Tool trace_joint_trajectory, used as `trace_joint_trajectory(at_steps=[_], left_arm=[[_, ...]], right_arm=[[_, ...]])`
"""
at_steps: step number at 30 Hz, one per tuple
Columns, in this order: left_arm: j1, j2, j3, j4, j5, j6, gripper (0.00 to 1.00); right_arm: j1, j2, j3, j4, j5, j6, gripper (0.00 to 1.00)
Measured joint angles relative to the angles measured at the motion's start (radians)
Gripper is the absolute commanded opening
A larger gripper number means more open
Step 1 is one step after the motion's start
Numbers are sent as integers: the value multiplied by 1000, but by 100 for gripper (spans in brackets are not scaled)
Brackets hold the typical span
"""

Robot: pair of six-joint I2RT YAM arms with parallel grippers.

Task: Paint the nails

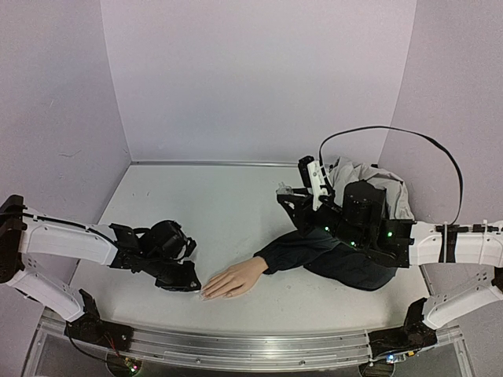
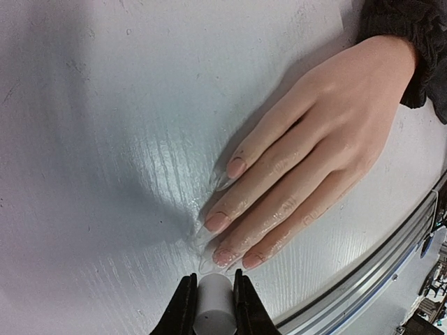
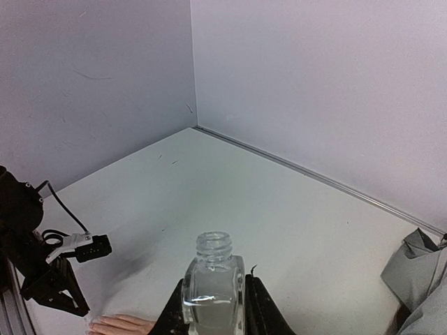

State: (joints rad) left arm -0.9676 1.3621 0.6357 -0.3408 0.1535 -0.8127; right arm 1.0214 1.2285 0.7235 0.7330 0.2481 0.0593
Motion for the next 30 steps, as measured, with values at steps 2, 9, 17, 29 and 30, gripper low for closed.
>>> trace_joint_trajectory(at_steps=[2, 9, 17, 29, 30], left_arm=[[0, -1, 0, 0, 0, 0, 0], [0, -1, 0, 0, 0, 0, 0], [2, -1, 0, 0, 0, -1, 0], [13, -1, 0, -1, 0, -1, 0], [13, -1, 0, -1, 0, 0, 0]], right_arm=[[0, 0, 0, 0, -2, 1, 0], [0, 0, 0, 0, -2, 4, 0], [0, 0, 0, 0, -2, 5, 0], [0, 0, 0, 0, -2, 6, 0], [0, 0, 0, 0, -2, 6, 0]])
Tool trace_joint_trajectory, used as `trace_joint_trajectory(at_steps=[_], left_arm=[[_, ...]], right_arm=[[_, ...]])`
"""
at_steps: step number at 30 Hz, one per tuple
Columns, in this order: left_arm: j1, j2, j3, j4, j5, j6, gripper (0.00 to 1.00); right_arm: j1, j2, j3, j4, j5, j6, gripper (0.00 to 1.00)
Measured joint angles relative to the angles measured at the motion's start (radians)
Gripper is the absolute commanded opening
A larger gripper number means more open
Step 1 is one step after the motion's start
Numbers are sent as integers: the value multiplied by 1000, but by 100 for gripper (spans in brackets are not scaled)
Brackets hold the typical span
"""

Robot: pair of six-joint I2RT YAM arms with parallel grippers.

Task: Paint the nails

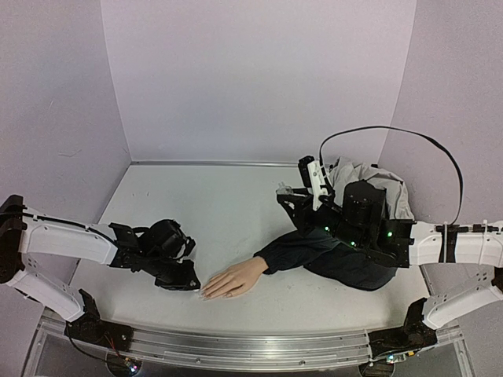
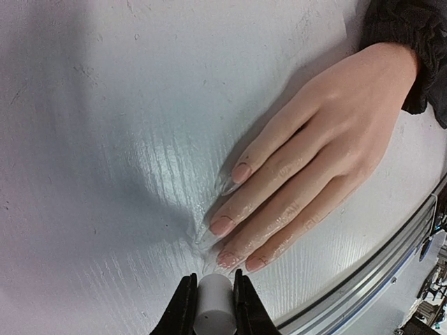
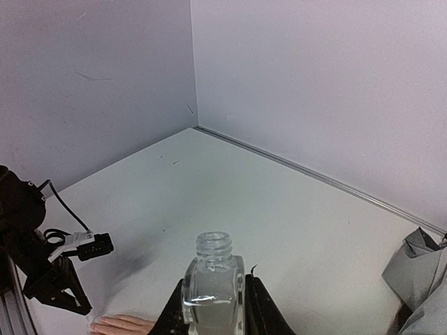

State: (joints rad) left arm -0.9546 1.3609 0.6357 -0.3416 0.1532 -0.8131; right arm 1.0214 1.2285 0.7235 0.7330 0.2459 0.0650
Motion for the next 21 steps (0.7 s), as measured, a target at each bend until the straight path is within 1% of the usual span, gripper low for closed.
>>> trace_joint_trajectory(at_steps=[12, 21], left_arm=[[0, -13, 0, -15, -7, 0, 0], [0, -121, 0, -39, -25, 1, 0]], right_arm=[[0, 0, 0, 0, -4, 0, 0], [0, 4, 0, 0, -6, 0, 0]])
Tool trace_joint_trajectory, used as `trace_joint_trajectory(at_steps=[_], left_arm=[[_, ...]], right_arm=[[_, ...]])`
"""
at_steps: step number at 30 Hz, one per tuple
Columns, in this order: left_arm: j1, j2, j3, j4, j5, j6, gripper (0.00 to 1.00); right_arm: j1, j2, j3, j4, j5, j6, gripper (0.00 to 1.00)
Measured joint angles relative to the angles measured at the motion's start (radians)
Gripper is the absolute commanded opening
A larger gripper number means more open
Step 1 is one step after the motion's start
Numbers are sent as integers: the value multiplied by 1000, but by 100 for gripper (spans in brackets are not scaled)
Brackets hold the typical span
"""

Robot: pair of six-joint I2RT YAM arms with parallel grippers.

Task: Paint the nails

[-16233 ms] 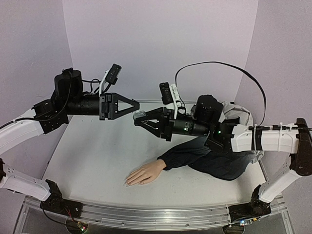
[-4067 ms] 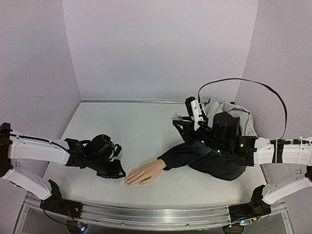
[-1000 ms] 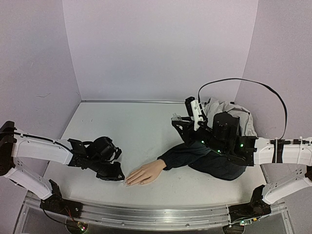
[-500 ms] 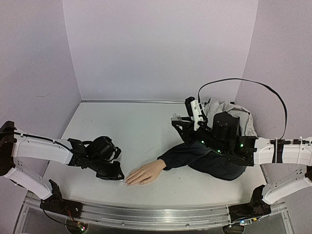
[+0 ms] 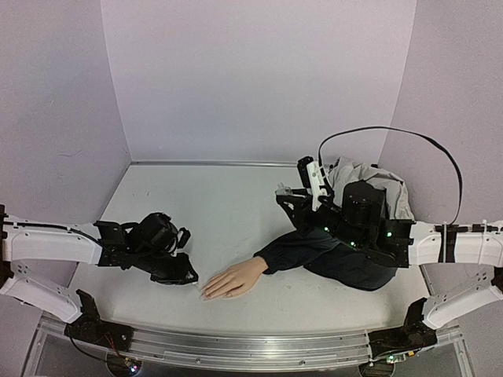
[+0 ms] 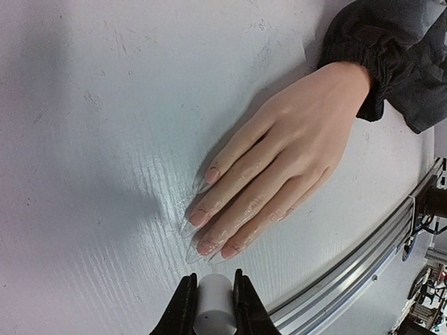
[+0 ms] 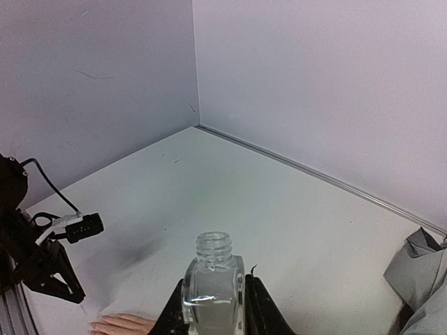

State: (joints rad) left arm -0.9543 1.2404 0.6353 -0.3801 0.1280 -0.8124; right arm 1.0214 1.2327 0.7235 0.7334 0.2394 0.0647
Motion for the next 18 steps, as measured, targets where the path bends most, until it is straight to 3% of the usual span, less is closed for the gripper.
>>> trace_joint_trajectory(at_steps=[18], left_arm=[[6, 96, 0, 52, 45, 9, 0]], right_arm=[[0, 5, 0, 4, -6, 1, 0]])
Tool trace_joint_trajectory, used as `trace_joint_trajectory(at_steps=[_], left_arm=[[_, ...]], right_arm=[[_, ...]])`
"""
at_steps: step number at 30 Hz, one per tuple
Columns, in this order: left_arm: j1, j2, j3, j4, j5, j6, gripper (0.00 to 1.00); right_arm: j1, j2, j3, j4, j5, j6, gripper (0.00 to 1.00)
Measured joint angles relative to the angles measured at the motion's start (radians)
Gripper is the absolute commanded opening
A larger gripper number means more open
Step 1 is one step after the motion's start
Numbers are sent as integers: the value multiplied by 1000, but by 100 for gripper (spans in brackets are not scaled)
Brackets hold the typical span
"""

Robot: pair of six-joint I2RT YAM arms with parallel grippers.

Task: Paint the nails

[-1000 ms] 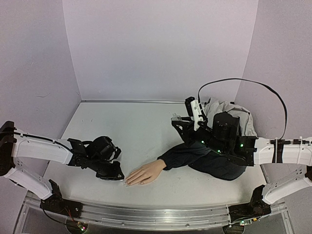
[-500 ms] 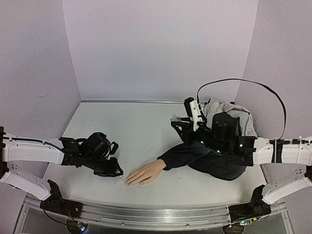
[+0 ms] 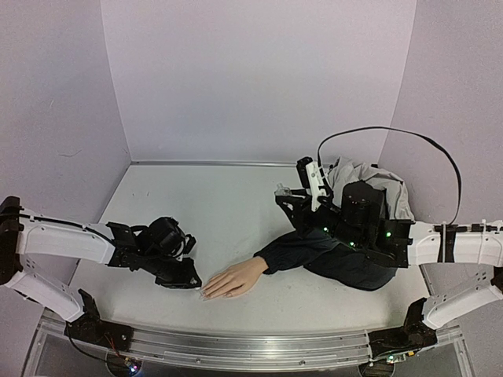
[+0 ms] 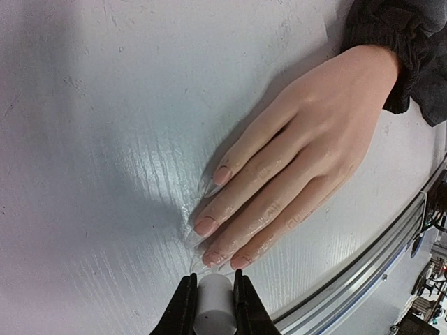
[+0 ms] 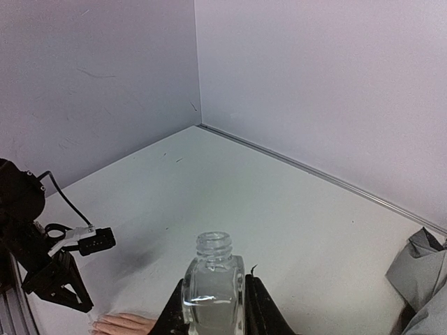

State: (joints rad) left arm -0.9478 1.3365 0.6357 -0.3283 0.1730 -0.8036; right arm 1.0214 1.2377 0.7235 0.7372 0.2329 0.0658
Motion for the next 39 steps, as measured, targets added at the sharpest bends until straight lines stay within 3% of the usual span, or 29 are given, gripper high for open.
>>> trace_joint_trajectory(at_steps=[39], left_arm=[[18, 42, 0, 42, 26, 21, 0]], right_arm=[[0, 0, 0, 2, 0, 2, 0]])
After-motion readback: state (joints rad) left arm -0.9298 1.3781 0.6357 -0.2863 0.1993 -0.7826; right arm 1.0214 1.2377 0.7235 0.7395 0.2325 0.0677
